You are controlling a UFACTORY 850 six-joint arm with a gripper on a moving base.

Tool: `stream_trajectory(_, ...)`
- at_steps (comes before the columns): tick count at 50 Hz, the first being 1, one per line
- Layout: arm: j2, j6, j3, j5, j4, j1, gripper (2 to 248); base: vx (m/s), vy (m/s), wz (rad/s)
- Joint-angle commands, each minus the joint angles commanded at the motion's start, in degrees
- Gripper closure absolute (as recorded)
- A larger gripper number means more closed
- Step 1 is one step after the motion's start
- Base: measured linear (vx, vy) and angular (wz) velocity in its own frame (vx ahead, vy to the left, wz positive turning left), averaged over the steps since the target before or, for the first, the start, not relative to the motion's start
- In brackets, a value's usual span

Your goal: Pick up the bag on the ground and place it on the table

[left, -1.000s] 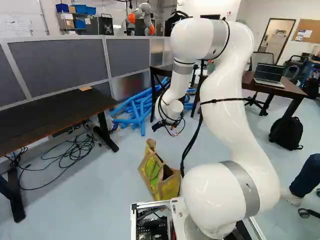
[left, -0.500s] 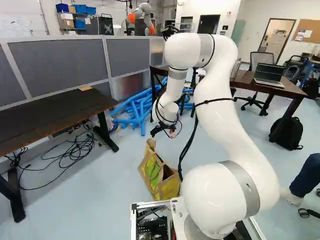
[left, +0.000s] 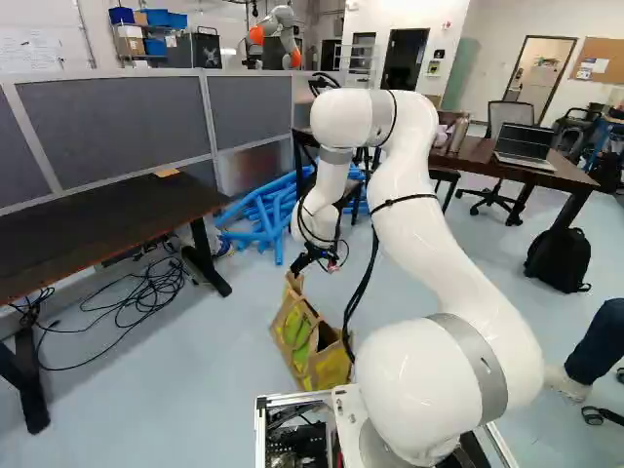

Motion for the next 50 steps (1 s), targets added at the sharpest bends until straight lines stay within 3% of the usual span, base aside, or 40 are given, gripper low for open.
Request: stream_trajectory(50,-13.0,0.0,-13.1,-10.2,0.0,1.4,3,0.000,0.000,0.000)
